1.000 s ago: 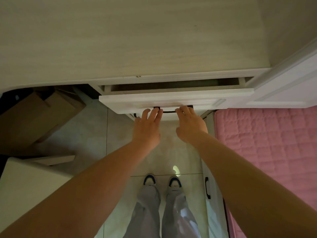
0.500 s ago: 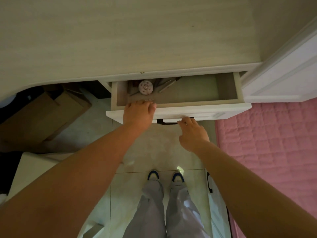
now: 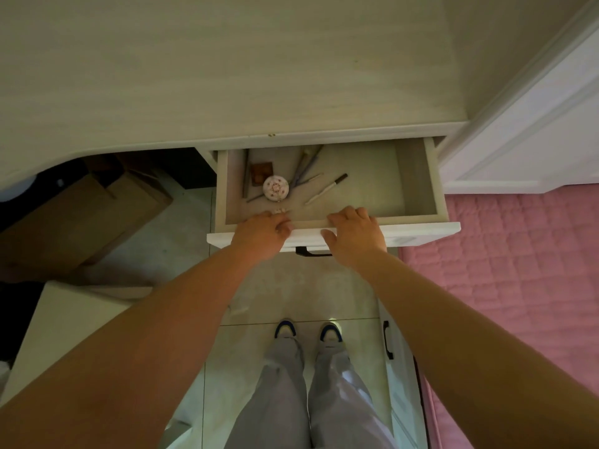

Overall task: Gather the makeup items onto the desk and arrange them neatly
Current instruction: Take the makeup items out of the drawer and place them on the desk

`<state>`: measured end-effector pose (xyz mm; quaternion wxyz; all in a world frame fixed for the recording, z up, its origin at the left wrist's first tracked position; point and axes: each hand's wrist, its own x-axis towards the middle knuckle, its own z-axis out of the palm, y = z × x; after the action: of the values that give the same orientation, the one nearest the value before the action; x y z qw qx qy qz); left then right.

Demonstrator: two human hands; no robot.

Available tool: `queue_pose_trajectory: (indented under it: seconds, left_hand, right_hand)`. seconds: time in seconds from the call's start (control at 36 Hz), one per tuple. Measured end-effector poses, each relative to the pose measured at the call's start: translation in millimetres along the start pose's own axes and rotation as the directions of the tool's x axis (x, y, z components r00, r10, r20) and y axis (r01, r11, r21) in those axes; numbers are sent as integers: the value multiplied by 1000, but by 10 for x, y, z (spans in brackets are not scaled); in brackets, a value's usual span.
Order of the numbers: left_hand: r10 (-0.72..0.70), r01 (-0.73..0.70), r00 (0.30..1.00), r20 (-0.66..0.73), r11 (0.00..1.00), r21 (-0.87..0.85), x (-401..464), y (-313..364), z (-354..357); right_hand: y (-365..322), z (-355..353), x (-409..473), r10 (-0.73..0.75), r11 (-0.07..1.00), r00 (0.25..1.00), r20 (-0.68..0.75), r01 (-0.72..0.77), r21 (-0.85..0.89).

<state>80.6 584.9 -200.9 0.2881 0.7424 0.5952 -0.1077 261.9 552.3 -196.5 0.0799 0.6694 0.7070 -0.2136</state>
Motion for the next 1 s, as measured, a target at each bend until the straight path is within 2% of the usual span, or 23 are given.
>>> queue_pose_trajectory:
  seconds: [0.17, 0.5, 0.81, 1.0]
  left_hand:
    - [29, -25, 997, 75, 998, -53, -275, -59, 51]
    - [20, -9, 990, 138, 997, -76, -586, -77, 234]
    - [17, -2, 983, 181, 996, -87, -763, -104, 367]
    - [32, -12, 979, 202, 995, -97, -857, -125, 434]
  right_hand:
    - [-58, -34, -158, 9, 999, 990, 139, -16, 50]
    - [-140, -60, -400, 66, 998, 947, 314, -70, -1]
    - [-162, 17, -598, 71, 997, 906, 418, -53, -54]
    - [-165, 70, -681, 88, 996, 893, 441, -85, -27]
